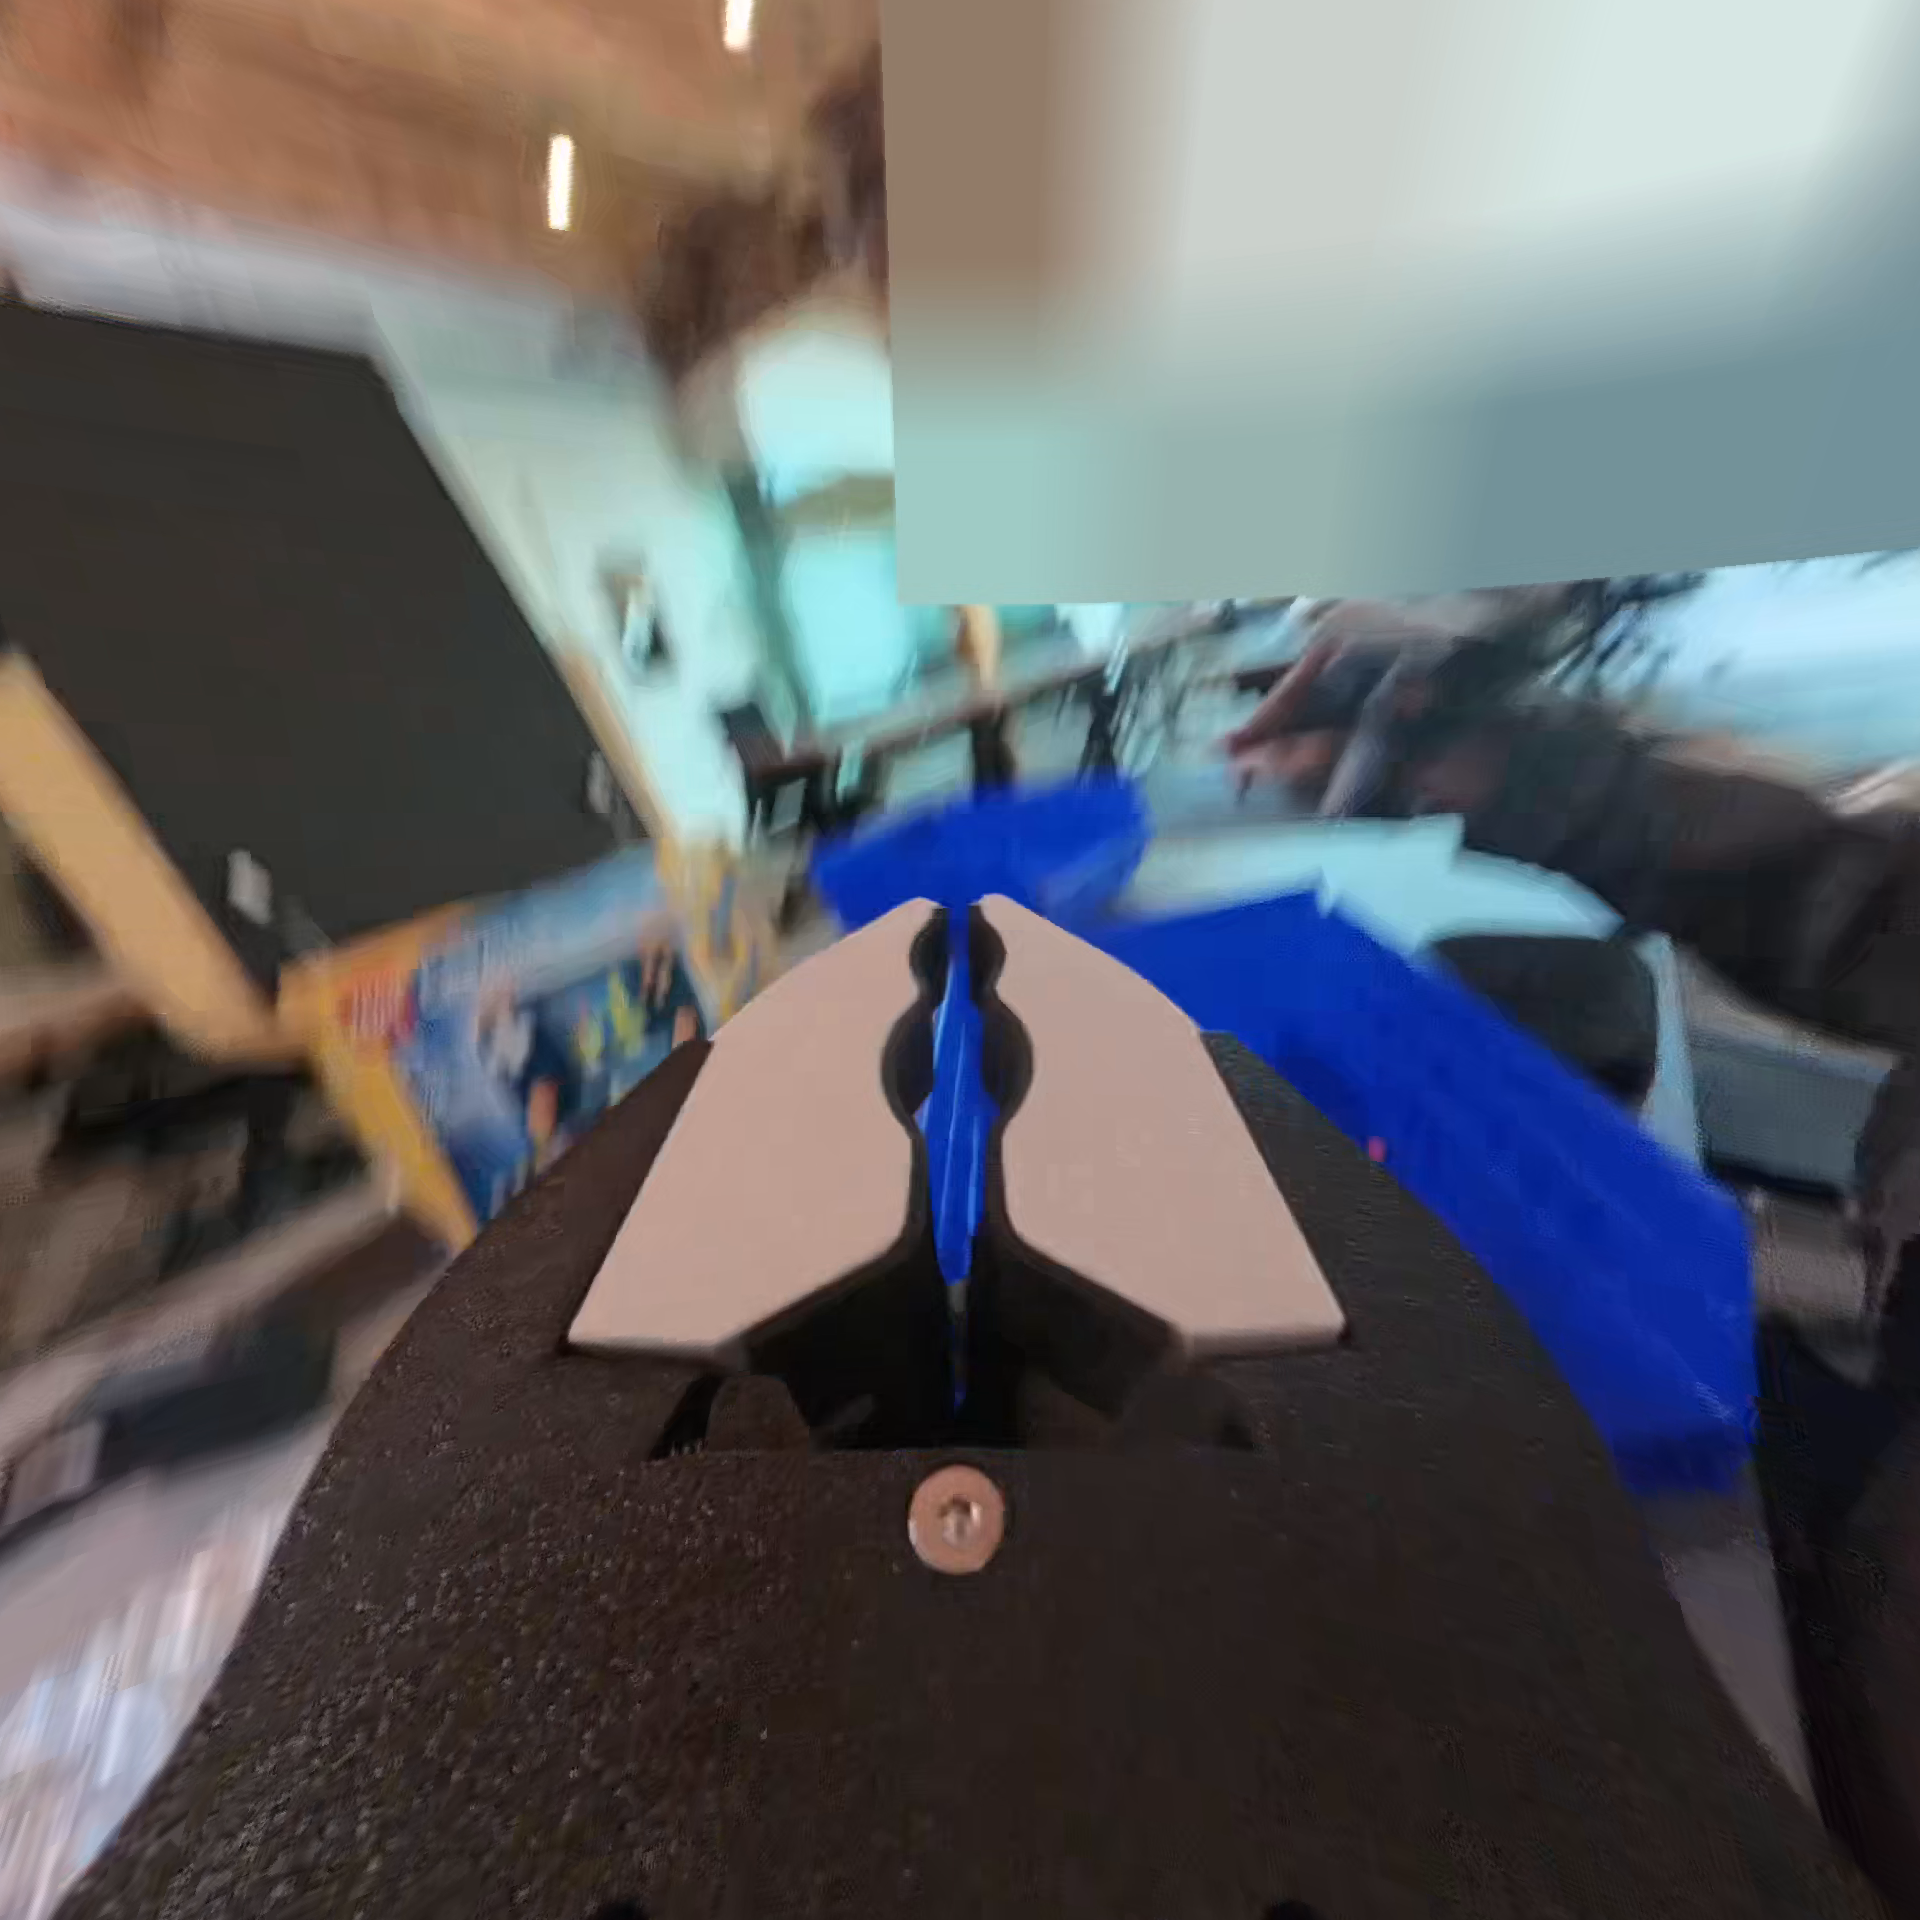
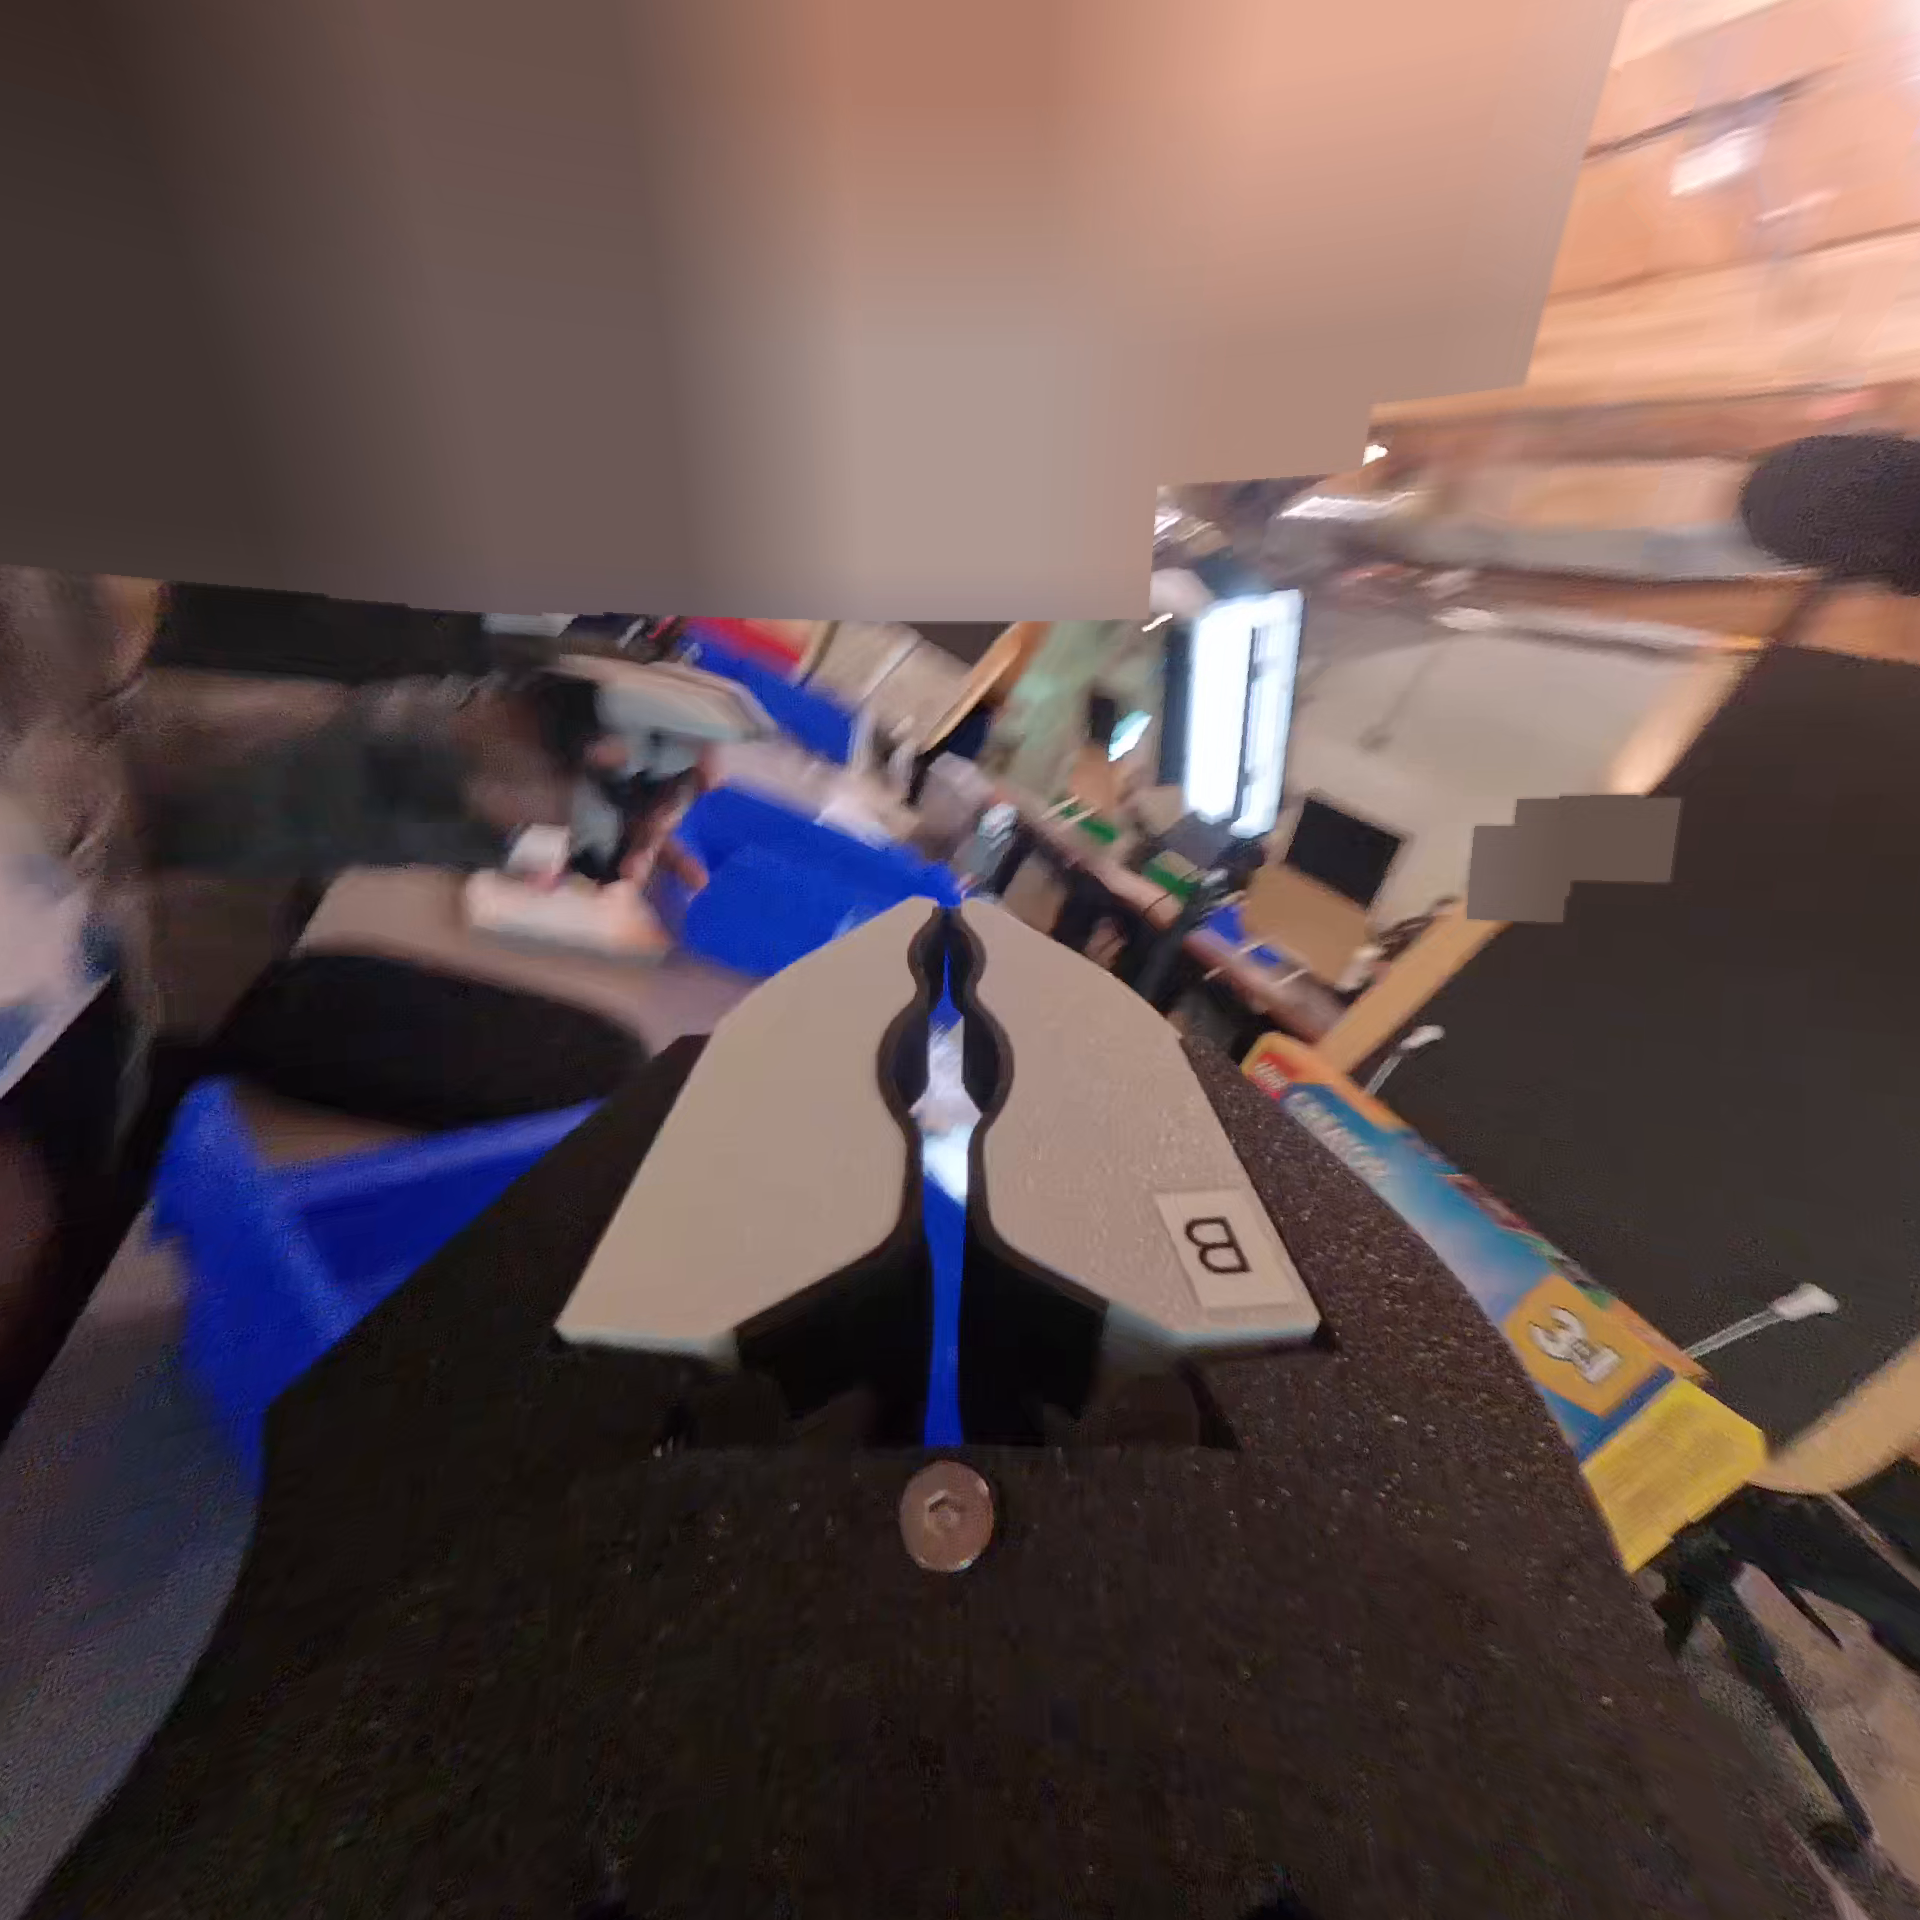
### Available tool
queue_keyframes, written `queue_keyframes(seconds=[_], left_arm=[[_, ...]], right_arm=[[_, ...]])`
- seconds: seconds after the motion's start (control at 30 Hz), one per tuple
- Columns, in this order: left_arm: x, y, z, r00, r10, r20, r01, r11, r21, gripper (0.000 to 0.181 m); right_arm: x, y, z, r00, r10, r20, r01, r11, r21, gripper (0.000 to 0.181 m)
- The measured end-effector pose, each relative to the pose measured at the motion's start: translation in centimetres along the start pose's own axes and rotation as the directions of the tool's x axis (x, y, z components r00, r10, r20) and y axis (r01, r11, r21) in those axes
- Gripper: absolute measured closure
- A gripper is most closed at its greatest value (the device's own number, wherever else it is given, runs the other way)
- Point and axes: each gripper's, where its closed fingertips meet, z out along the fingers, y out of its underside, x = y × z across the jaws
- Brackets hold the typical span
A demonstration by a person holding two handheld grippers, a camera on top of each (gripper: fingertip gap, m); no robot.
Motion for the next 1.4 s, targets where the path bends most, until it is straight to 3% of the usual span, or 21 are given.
queue_keyframes(seconds=[0.03,0.07,0.1,0.13,0.17,0.23,0.27,0.37,0.47,0.57,0.7,0.9,1.03,1.2,1.3,1.4], left_arm=[[-0.3,2.8,0.5,0.996,-0.054,0.065,0.066,0.978,-0.200,0.179],[1.1,5.2,1.0,0.996,-0.084,0.005,0.080,0.929,-0.361,0.176],[3.6,7.2,1.2,0.984,-0.136,-0.116,0.066,0.879,-0.472,0.166],[4.8,8.6,1.7,0.975,-0.169,-0.143,0.066,0.838,-0.542,0.153],[4.9,9.5,2.4,0.982,-0.159,-0.104,0.074,0.824,-0.562,0.138],[5.7,11.4,3.2,0.984,-0.145,-0.104,0.054,0.798,-0.601,0.126],[6.1,12.3,3.2,0.981,-0.159,-0.112,0.051,0.767,-0.640,0.124],[6.7,13.9,2.9,0.978,-0.167,-0.124,0.037,0.727,-0.686,0.114],[7.5,14.3,2.2,0.974,-0.116,-0.197,-0.051,0.730,-0.682,0.110],[7.3,14.1,1.4,0.964,0.001,-0.268,-0.178,0.749,-0.638,0.104],[7.0,14.3,-0.5,0.960,-0.025,-0.278,-0.171,0.735,-0.656,0.098],[6.9,13.8,-1.7,0.960,-0.043,-0.275,-0.136,0.789,-0.599,0.105],[7.6,14.1,-1.6,0.953,-0.052,-0.300,-0.138,0.804,-0.578,0.107],[7.4,14.1,-1.0,0.963,-0.017,-0.268,-0.144,0.811,-0.567,0.109],[7.4,14.0,-0.3,0.965,-0.015,-0.260,-0.137,0.819,-0.557,0.118],[6.9,13.7,0.7,0.976,-0.056,-0.209,-0.066,0.844,-0.533,0.121]], right_arm=[[-0.8,0.6,0.1,0.998,-0.002,0.064,0.006,0.998,-0.066,0.181],[-1.7,1.3,0.3,0.991,0.006,0.132,0.011,0.992,-0.127,0.181],[-2.5,1.9,0.4,0.982,0.014,0.191,0.020,0.985,-0.173,0.178],[-3.2,2.5,0.6,0.971,0.017,0.240,0.034,0.978,-0.207,0.175],[-3.6,3.0,1.0,0.963,0.011,0.269,0.052,0.973,-0.225,0.157],[-3.7,3.6,2.0,0.959,0.014,0.283,0.055,0.971,-0.234,0.108],[-4.3,4.0,2.4,0.940,0.042,0.337,0.046,0.968,-0.248,0.098],[-7.0,5.3,2.8,0.790,0.180,0.586,0.033,0.942,-0.334,0.101],[-8.9,8.0,3.9,0.621,0.283,0.731,0.123,0.886,-0.447,0.098],[-10.7,12.7,5.0,0.494,0.380,0.782,0.299,0.770,-0.563,0.102],[-13.1,17.7,7.0,0.418,0.472,0.776,0.410,0.664,-0.625,0.106],[-14.4,21.7,10.3,0.472,0.252,0.845,0.537,0.677,-0.502,0.096],[-15.7,22.9,9.0,0.458,0.434,0.776,0.499,0.597,-0.628,0.086],[-14.6,22.6,7.3,0.513,0.534,0.672,0.426,0.521,-0.740,0.127],[-14.4,21.6,6.1,0.521,0.535,0.665,0.382,0.550,-0.742,0.107],[-13.6,21.4,6.3,0.578,0.512,0.636,0.333,0.563,-0.756,0.095]])
